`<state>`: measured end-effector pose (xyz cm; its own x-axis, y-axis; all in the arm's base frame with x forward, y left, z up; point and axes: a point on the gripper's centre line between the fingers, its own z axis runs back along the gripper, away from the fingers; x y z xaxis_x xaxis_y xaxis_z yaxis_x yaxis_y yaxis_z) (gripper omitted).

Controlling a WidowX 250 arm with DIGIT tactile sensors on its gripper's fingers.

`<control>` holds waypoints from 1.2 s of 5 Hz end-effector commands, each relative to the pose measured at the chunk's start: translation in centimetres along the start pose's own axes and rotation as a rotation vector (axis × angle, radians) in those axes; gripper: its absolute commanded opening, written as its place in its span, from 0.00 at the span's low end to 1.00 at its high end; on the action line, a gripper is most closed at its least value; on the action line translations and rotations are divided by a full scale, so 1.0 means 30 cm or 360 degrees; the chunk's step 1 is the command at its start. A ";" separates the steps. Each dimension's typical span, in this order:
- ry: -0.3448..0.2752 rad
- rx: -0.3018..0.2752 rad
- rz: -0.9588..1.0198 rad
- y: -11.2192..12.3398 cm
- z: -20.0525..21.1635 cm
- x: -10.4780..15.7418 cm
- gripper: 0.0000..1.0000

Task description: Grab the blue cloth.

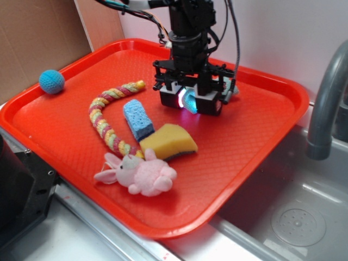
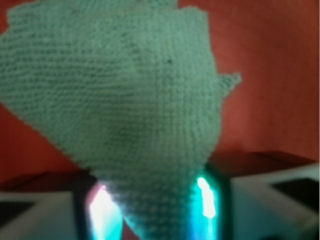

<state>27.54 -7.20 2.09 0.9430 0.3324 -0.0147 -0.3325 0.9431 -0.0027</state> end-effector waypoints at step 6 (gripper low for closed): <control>-0.0378 0.0111 -0.0210 0.340 0.637 -0.009 0.00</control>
